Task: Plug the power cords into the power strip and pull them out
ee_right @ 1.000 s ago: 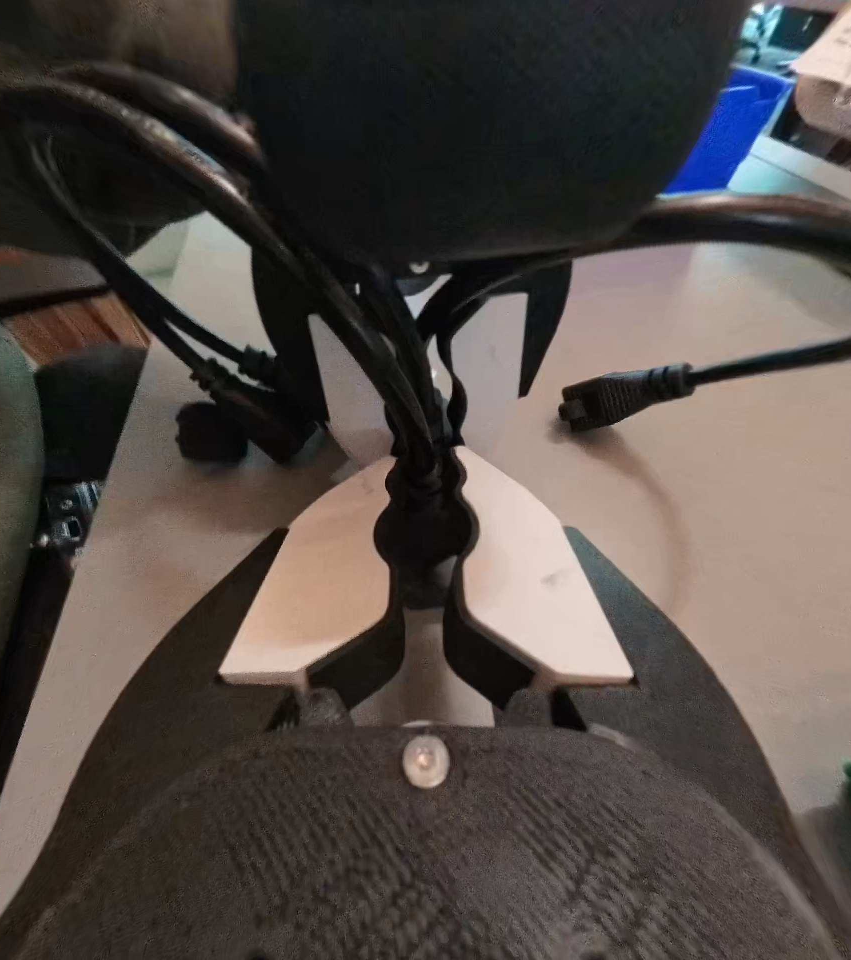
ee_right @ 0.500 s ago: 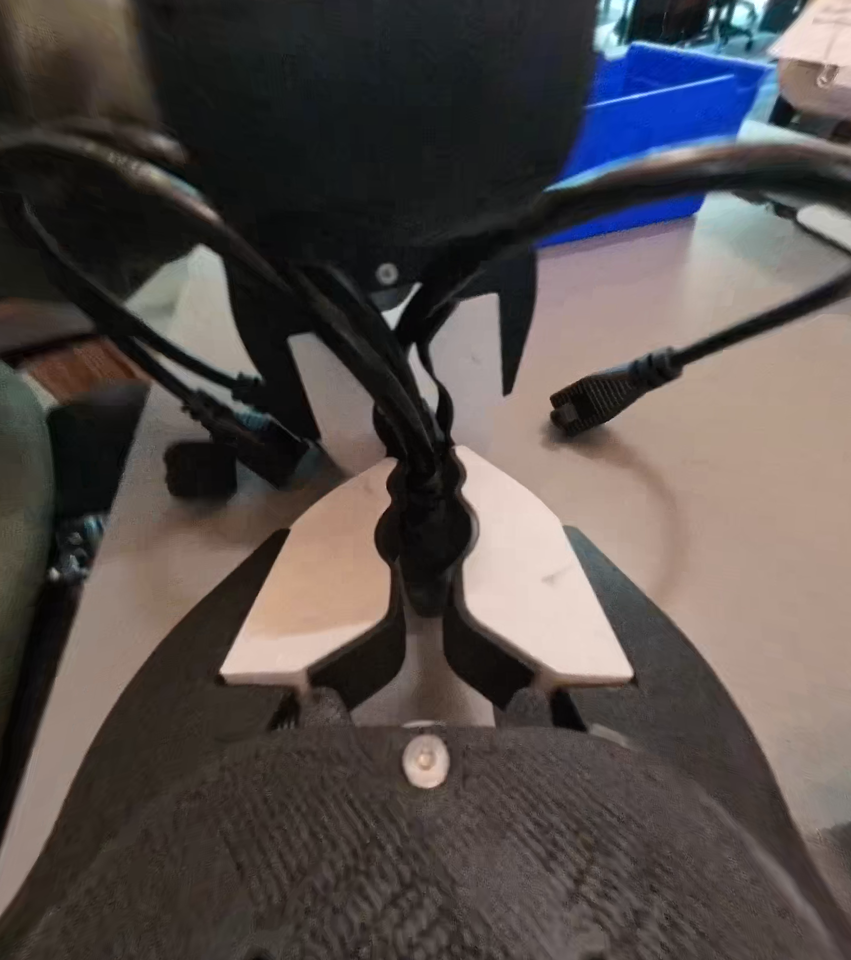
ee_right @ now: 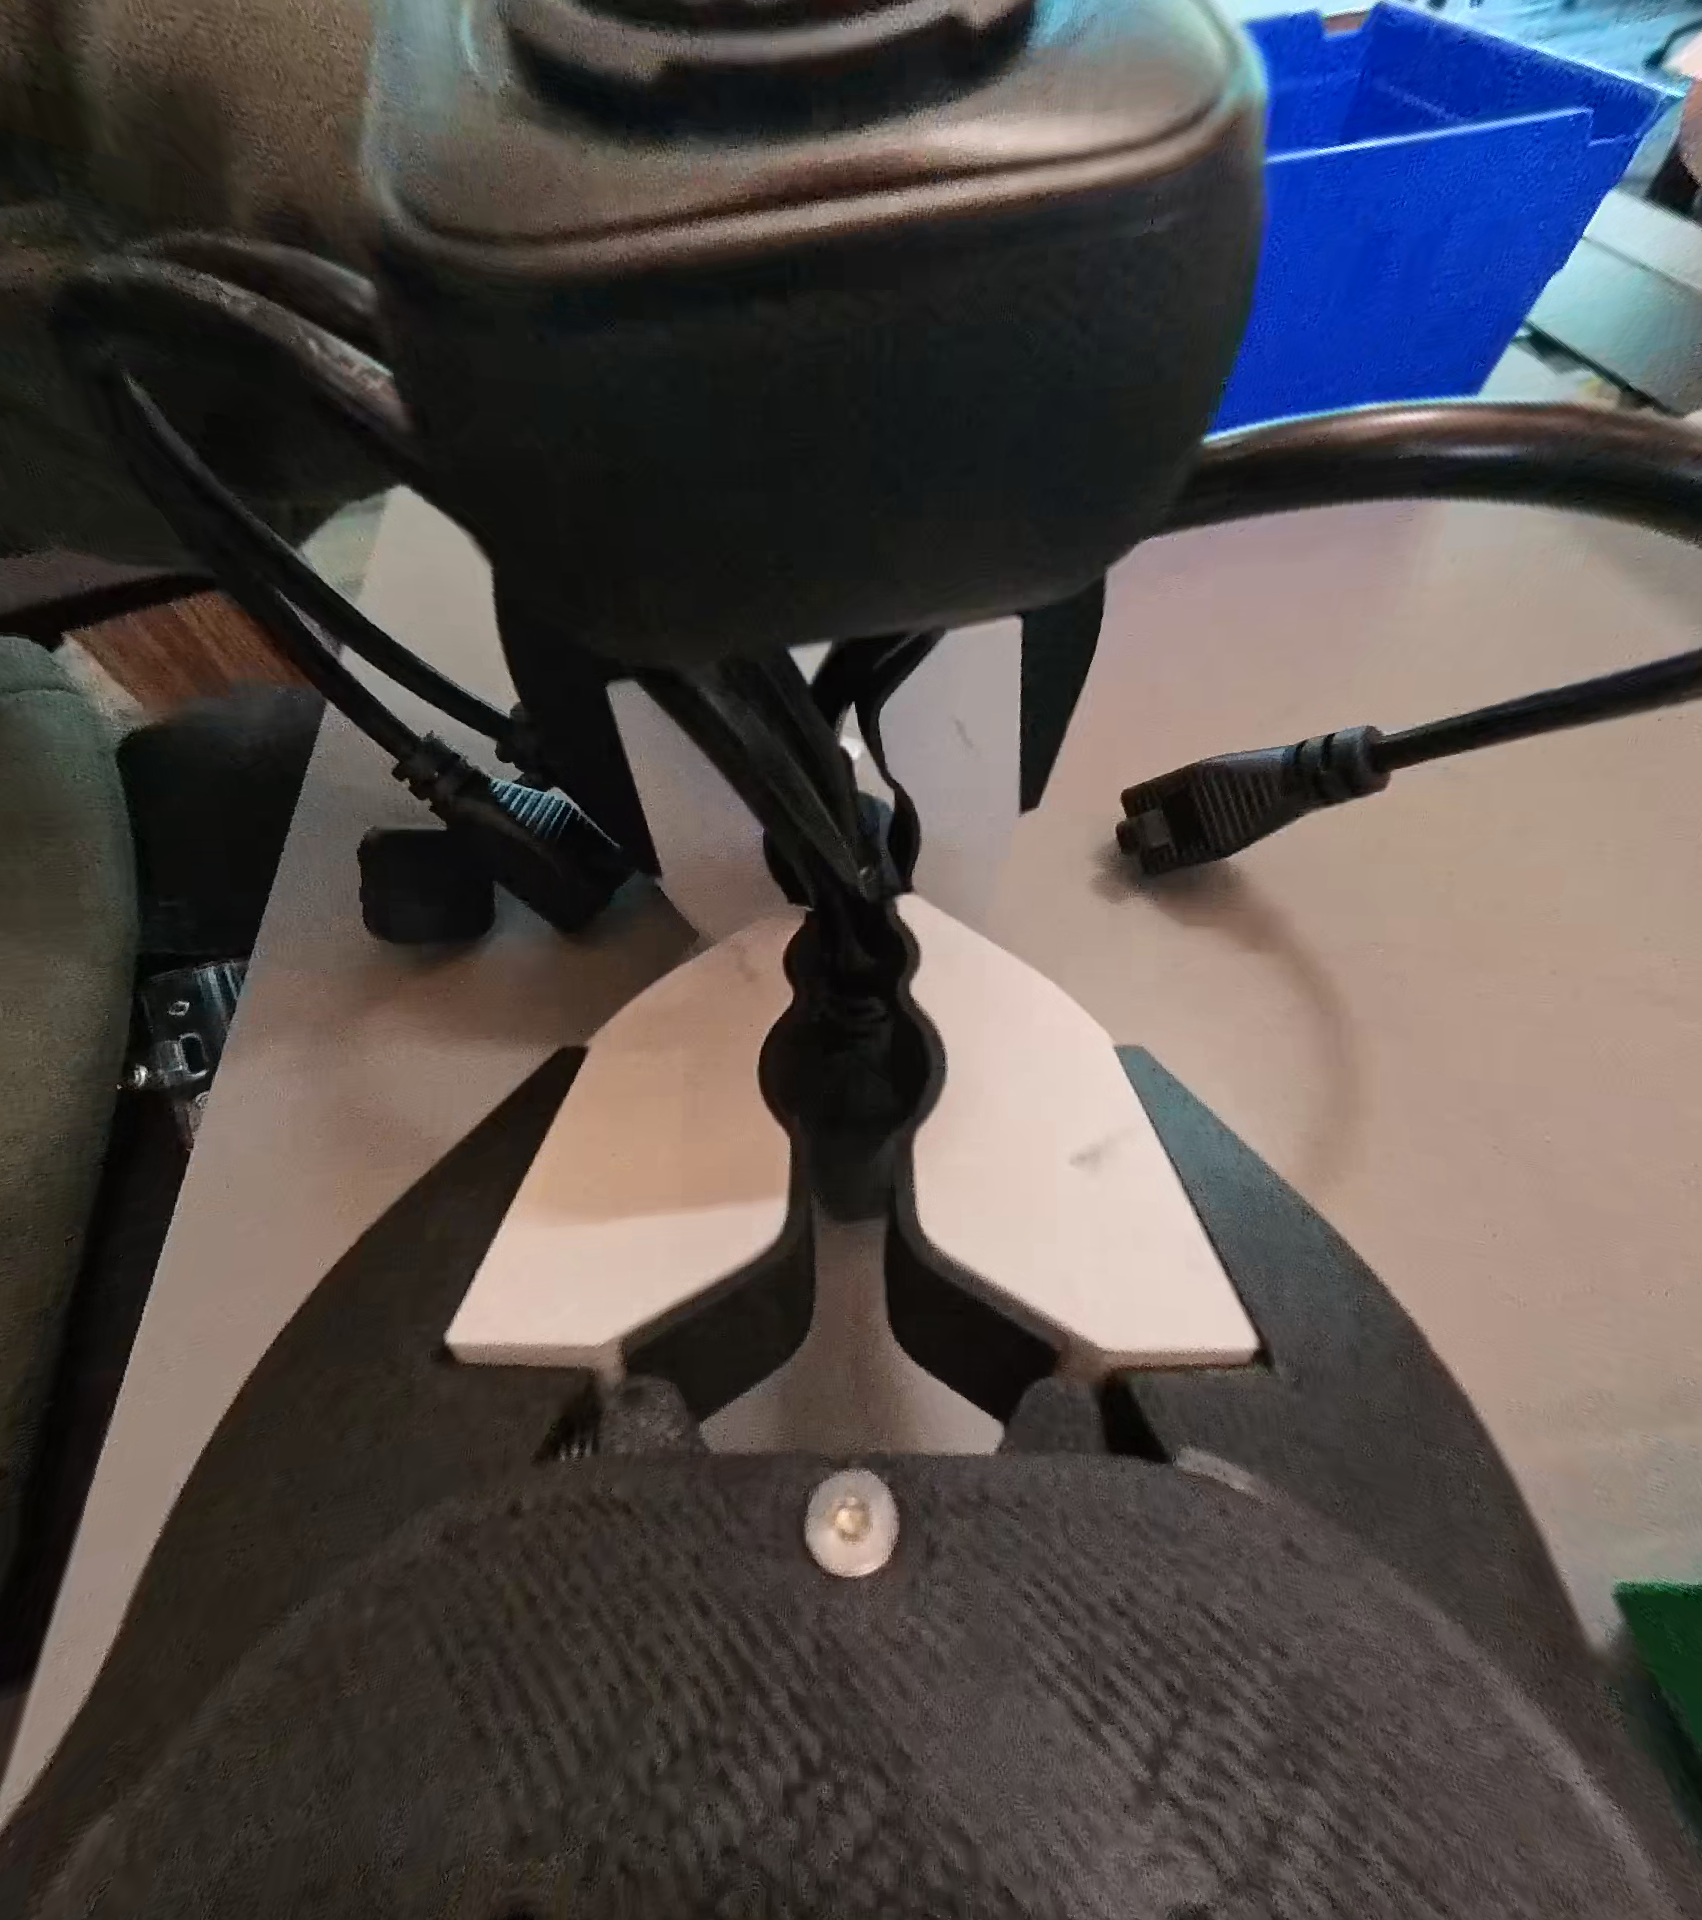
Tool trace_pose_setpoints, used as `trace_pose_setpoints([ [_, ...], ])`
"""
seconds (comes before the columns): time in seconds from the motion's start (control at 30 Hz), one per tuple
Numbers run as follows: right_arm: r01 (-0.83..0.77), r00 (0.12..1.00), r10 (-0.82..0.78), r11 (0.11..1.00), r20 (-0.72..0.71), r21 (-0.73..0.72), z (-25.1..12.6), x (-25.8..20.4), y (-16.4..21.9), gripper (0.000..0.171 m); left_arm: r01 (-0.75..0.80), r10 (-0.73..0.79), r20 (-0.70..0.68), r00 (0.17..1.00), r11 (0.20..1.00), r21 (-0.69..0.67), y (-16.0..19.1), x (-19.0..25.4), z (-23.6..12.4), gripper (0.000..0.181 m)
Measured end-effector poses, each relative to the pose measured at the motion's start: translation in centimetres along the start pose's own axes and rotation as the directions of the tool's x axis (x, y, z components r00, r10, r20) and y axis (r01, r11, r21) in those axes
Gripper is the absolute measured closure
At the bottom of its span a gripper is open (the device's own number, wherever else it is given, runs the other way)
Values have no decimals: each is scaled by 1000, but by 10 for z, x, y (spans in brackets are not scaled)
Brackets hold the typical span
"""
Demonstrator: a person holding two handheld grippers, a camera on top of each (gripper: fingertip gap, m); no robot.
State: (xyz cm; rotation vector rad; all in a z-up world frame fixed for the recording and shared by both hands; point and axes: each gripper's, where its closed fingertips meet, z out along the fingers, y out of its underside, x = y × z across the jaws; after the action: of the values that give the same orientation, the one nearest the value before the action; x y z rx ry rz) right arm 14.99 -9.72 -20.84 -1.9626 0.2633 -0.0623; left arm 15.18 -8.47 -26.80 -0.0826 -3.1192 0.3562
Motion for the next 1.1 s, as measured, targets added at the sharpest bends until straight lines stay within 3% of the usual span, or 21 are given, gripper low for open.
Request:
trace_pose_setpoints([
  [0.03, 25, 1000, -25, 999, -10, -21, -1, 0, 0, 161, 4, -4, 0, 1000, 1000, 13, 0, 0, 0, 156],
  [0.17, 115, 988, -120, 992, -96, -53, -6, 3, 1, 158, 38, -38, 8, 999, 998, 57, -1, 1, 0, 156],
  [0.37, 143, 981, -147, 989, -123, -42, -3, 5, 7, 137, 36, -36, 12, 999, 998, 49, -1, 1, 0, 156],
  [0.57, 205, 976, -217, 946, -18, -252, 11, 6, 40, 129, 37, -37, 7, 999, 998, 57, -1, 1, 0, 156],
  [0.93, 198, 980, -197, 936, 34, -292, 20, 10, 48, 134, 46, -46, 4, 999, 995, 83, -1, 0, 0, 156],
  [1.1, 181, 984, -173, 951, 53, -252, 19, 5, 50, 145, 51, -52, 4, 999, 994, 100, -1, 0, 0, 155],
])
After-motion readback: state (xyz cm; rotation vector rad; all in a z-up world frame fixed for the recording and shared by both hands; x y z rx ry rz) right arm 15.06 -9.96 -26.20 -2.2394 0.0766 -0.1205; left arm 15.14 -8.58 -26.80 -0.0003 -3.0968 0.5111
